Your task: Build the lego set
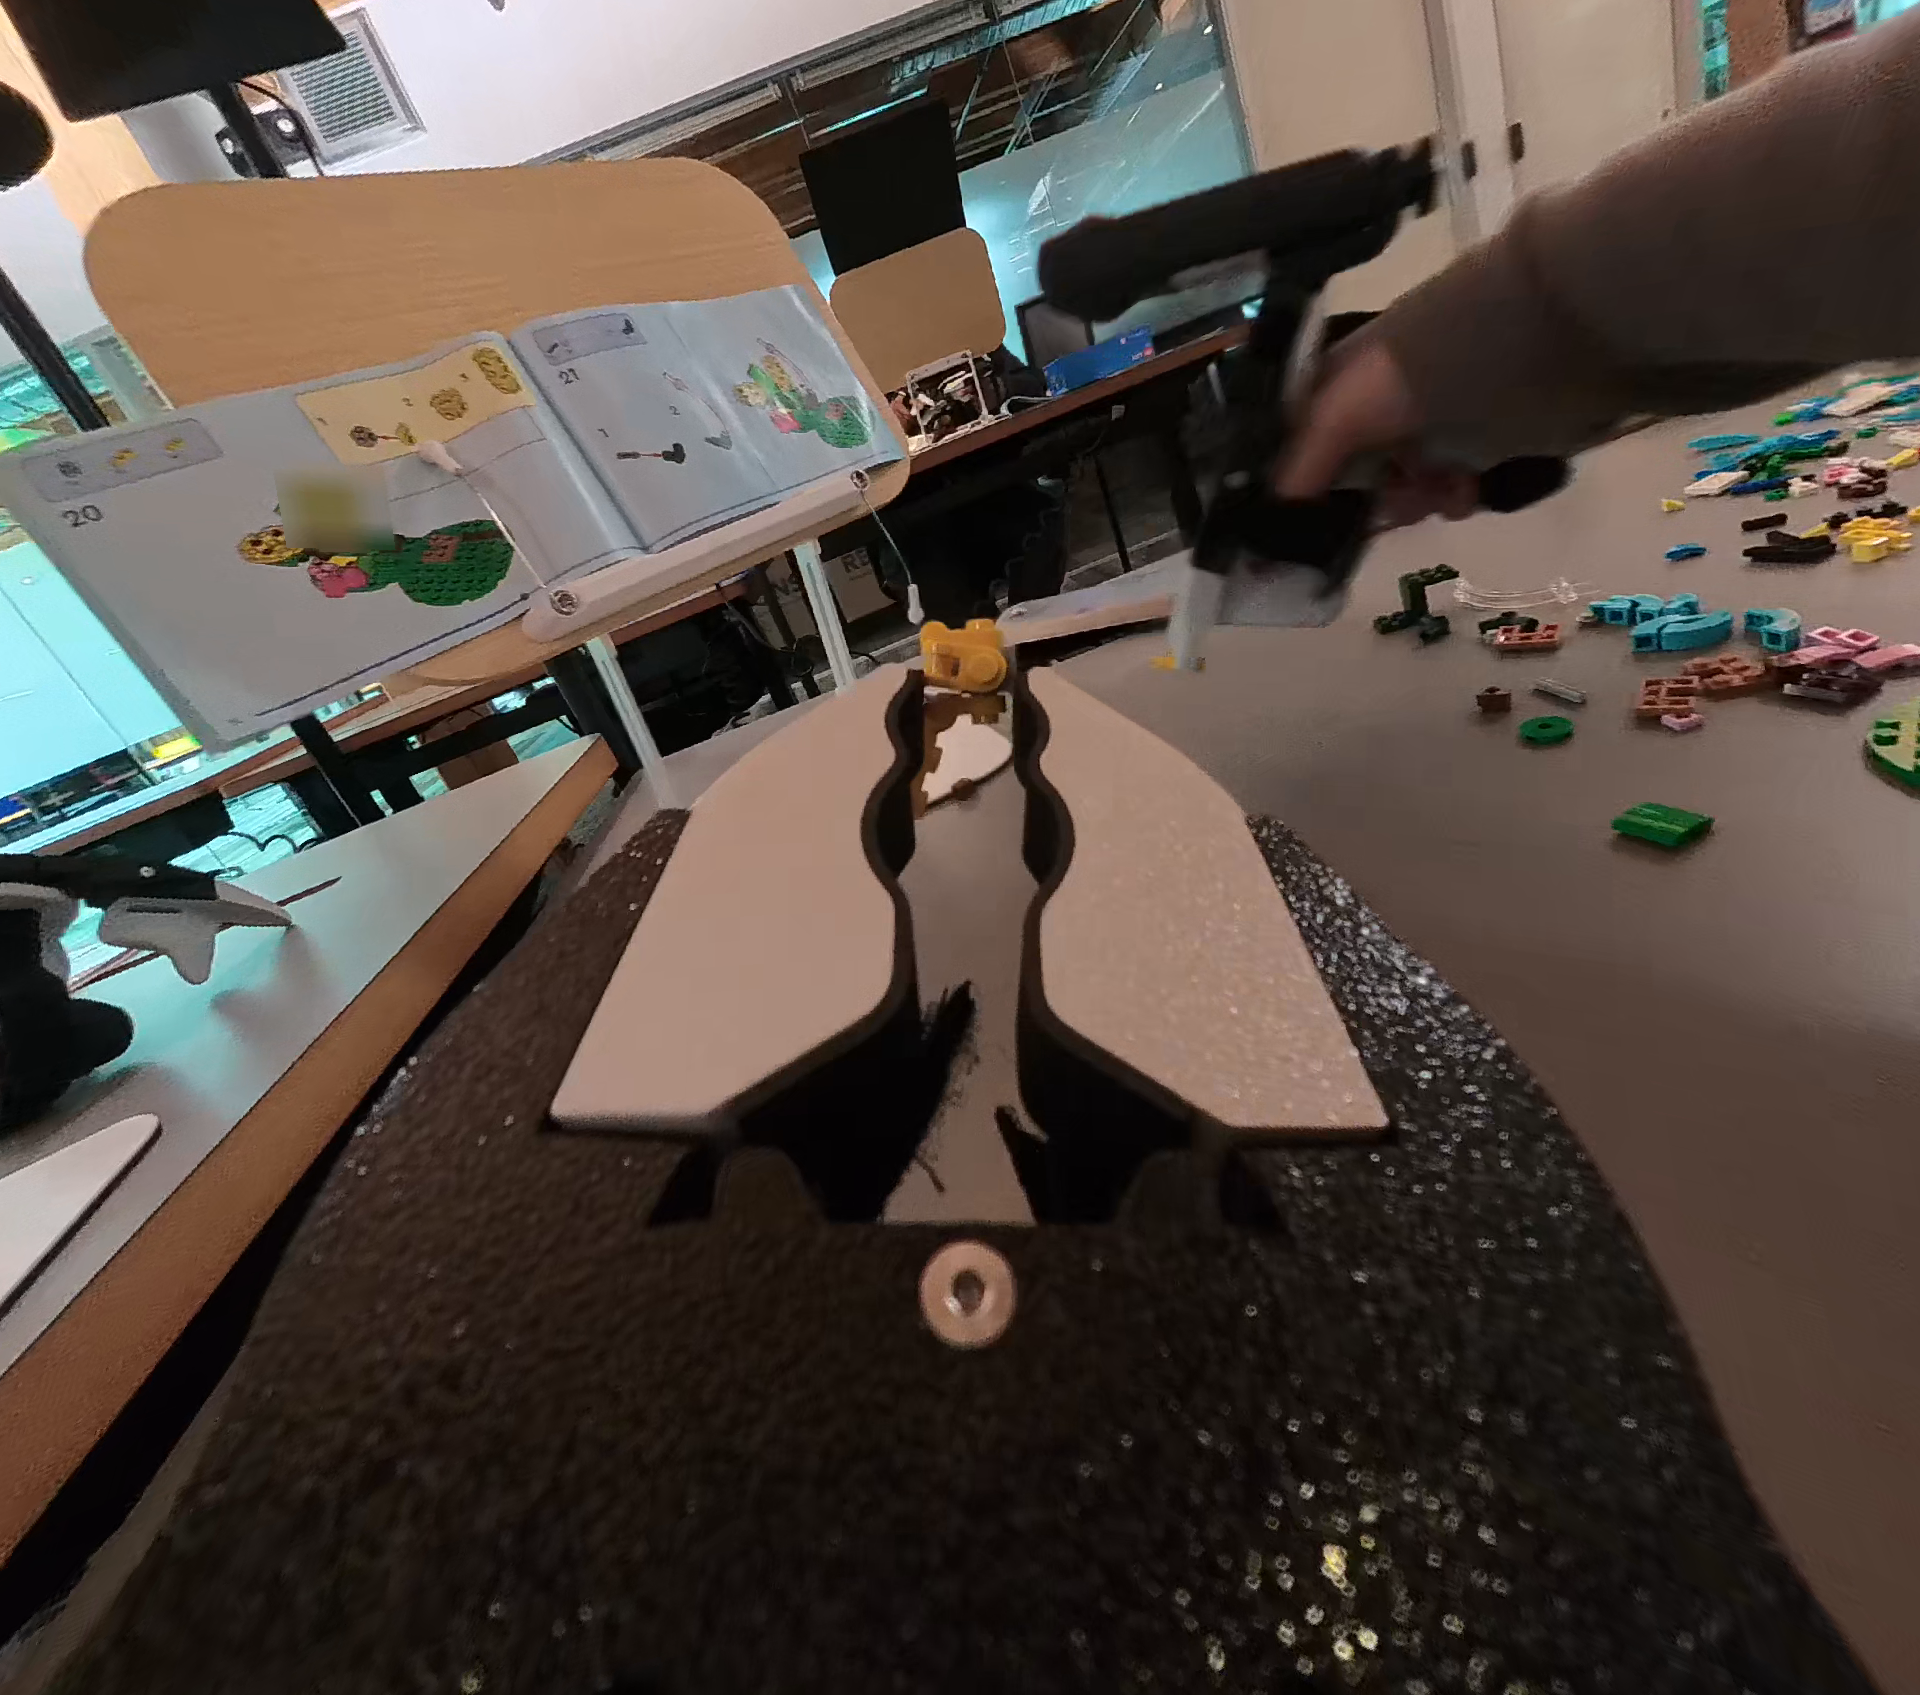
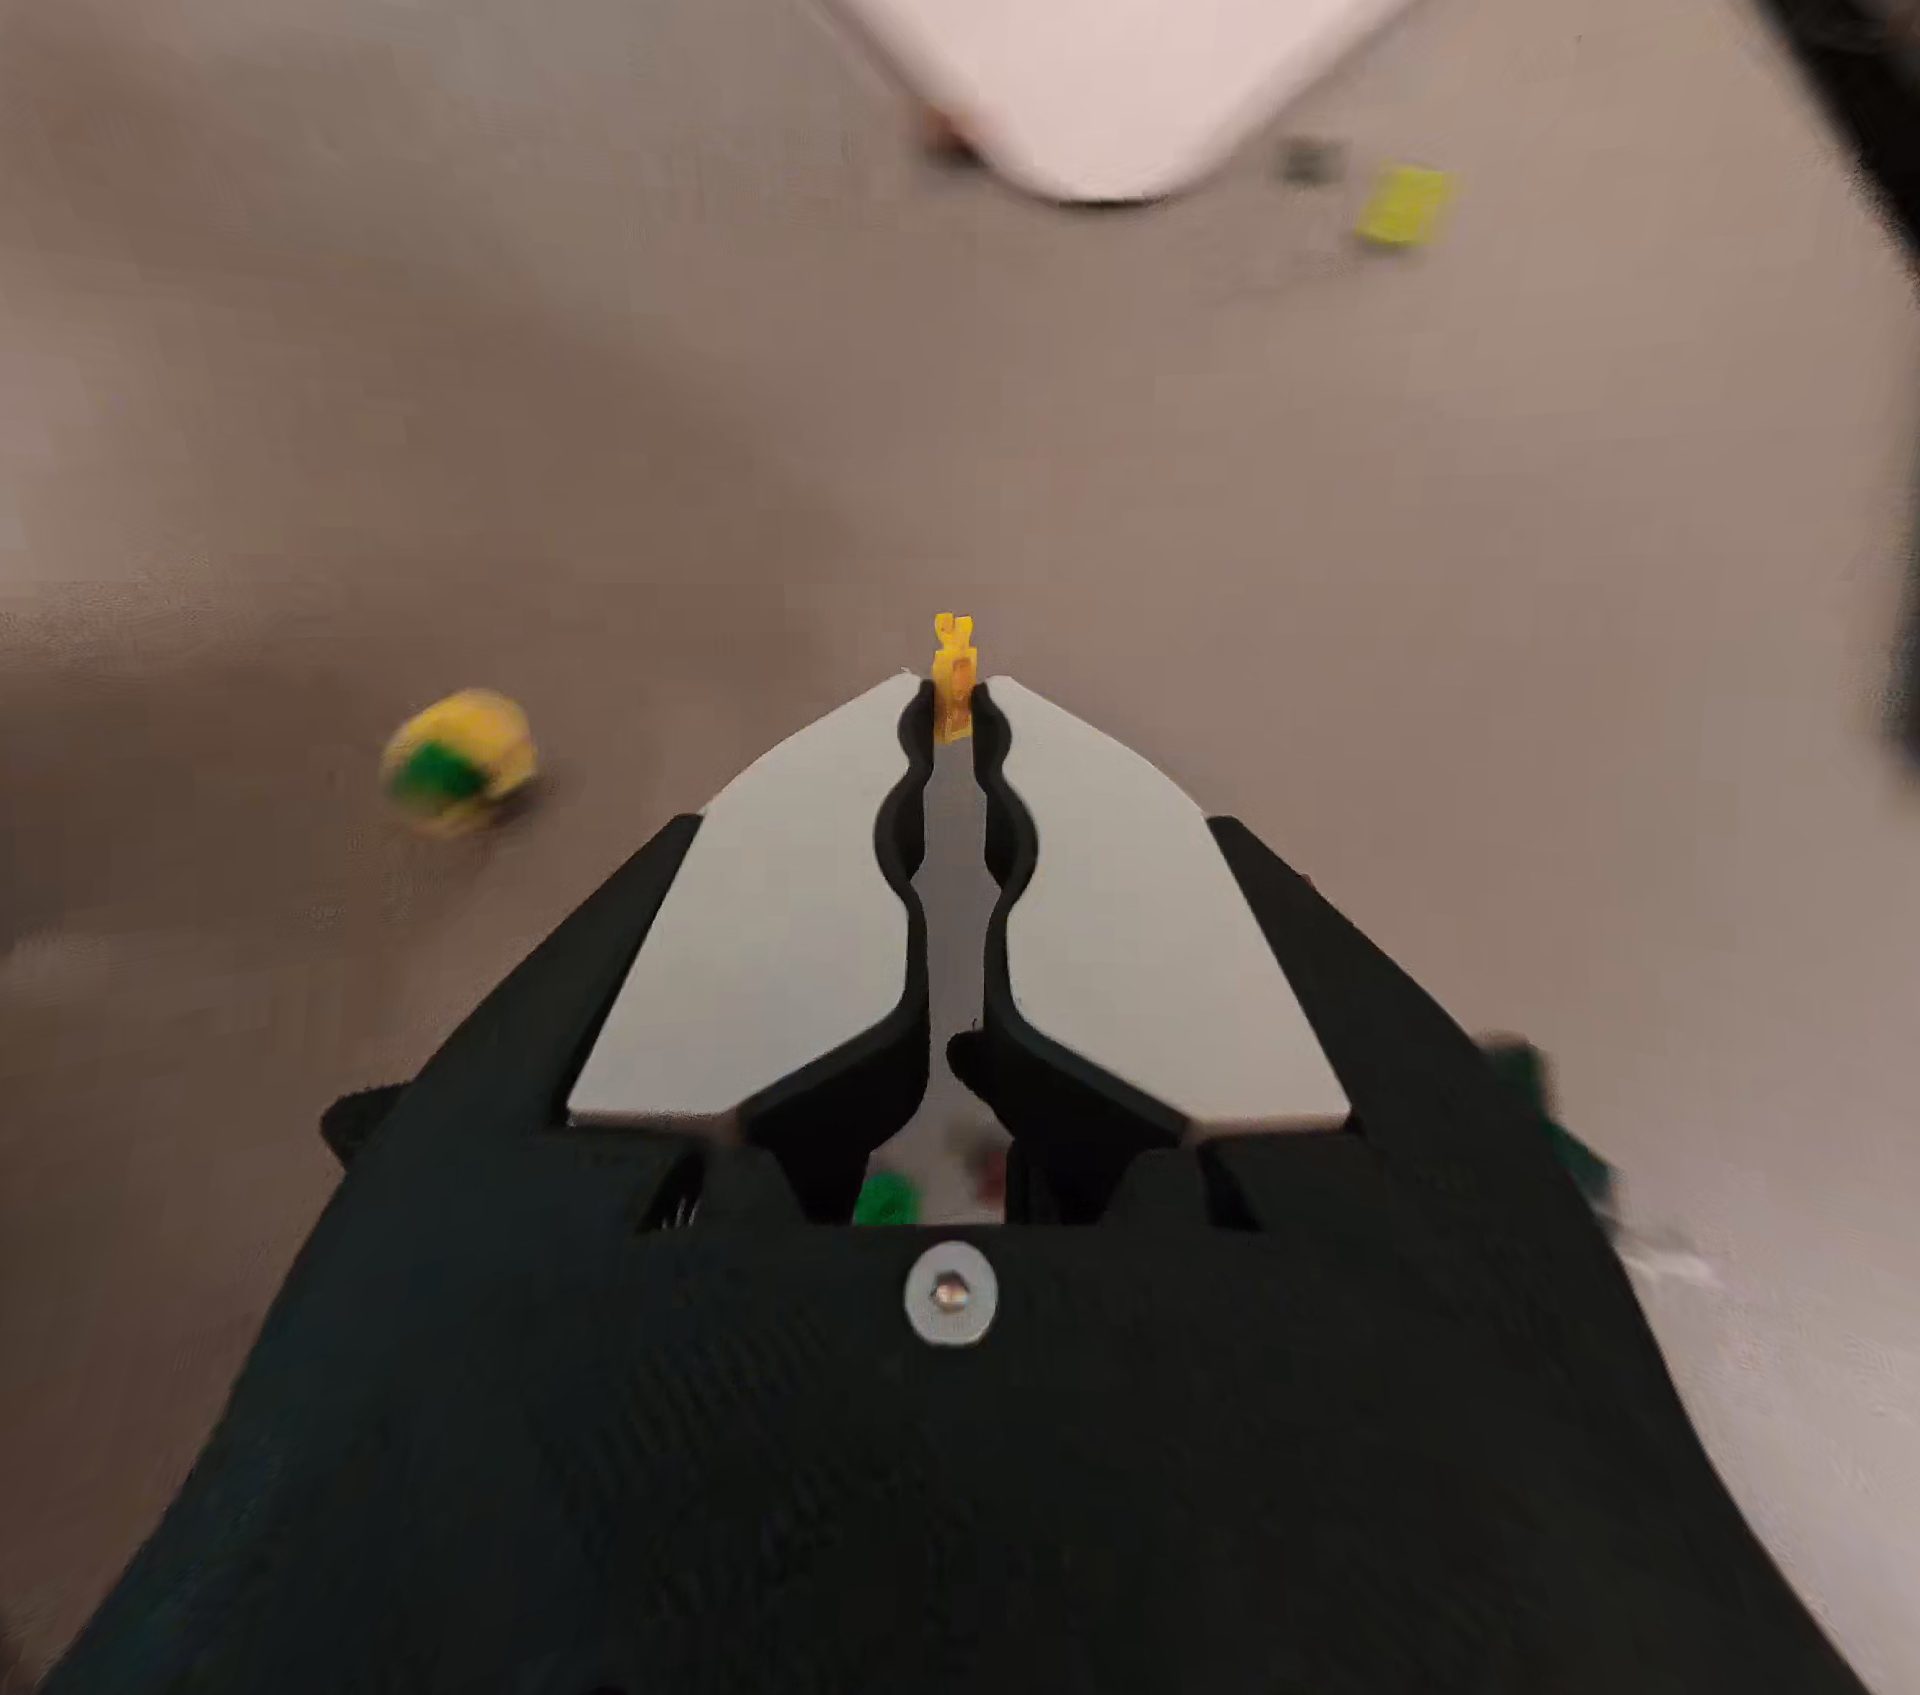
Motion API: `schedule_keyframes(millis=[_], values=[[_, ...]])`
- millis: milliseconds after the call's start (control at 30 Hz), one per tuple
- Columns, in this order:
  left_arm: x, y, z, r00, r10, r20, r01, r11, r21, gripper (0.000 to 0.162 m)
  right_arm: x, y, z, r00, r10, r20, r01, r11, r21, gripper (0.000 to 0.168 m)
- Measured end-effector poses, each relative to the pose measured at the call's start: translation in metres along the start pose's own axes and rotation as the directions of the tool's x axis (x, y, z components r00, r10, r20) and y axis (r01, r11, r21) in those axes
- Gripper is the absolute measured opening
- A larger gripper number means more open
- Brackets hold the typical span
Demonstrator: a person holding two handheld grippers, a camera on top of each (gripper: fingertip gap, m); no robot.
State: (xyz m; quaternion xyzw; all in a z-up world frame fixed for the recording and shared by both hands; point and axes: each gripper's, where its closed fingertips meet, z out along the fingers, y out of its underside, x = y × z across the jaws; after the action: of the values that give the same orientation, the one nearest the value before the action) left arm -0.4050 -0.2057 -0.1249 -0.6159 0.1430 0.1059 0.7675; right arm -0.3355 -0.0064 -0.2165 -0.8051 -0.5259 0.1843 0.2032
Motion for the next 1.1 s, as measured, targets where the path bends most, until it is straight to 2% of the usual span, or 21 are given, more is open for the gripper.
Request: schedule_keyframes(millis=[67,133,200,267,333,500,600,667,800,933,1100], values=[[-0.005,-0.001,-0.002,1.0,-0.006,0.01,0.006,1.0,0.003,0.016,-0.068,0.024,-0.017,0.953,-0.257,0.162,0.255,0.966,0.033,0.005],[-0.008,-0.002,-0.004,1.0,-0.017,0.013,0.017,1.0,0.005,0.016,-0.115,0.067,-0.025,0.807,-0.549,0.216,0.562,0.827,0.0,0.005],[-0.01,-0.003,-0.006,0.999,-0.029,0.017,0.029,1.0,0.01,0.016,-0.137,0.105,-0.022,0.707,-0.668,0.233,0.702,0.704,-0.109,0.005],[-0.007,-0.003,-0.006,0.999,-0.036,0.009,0.036,0.999,0.009,0.016,-0.152,0.132,-0.018,0.671,-0.694,0.262,0.741,0.645,-0.188,0.005],[-0.002,-0.004,-0.006,0.999,-0.034,-0.005,0.034,0.999,0.015,0.016,-0.159,0.136,-0.019,0.643,-0.728,0.236,0.765,0.616,-0.186,0.005],[0.014,-0.002,-0.001,0.998,-0.006,-0.059,0.006,1.0,0.001,0.016,-0.163,0.141,-0.019,0.637,-0.733,0.239,0.771,0.607,-0.194,0.006],[0.019,0.0,0.001,0.996,0.028,-0.081,-0.028,1.0,-0.006,0.016,-0.164,0.142,-0.021,0.654,-0.706,0.272,0.755,0.636,-0.161,0.022],[0.02,0.002,0.001,0.995,0.043,-0.086,-0.044,0.999,-0.013,0.016,-0.162,0.145,-0.024,0.652,-0.698,0.295,0.753,0.64,-0.15,0.025],[0.021,0.003,0.002,0.994,0.032,-0.101,-0.034,0.999,-0.014,0.016,-0.163,0.14,-0.022,0.685,-0.653,0.324,0.71,0.697,-0.099,0.022],[0.027,0.004,0.002,0.99,0.047,-0.135,-0.049,0.999,-0.013,0.016,-0.165,0.141,-0.017,0.61,-0.71,0.351,0.773,0.63,-0.07,0.015],[0.029,0.007,0.002,0.986,0.069,-0.154,-0.072,0.997,-0.017,0.016,-0.172,0.143,-0.017,0.596,-0.694,0.403,0.778,0.623,-0.079,0.006]])
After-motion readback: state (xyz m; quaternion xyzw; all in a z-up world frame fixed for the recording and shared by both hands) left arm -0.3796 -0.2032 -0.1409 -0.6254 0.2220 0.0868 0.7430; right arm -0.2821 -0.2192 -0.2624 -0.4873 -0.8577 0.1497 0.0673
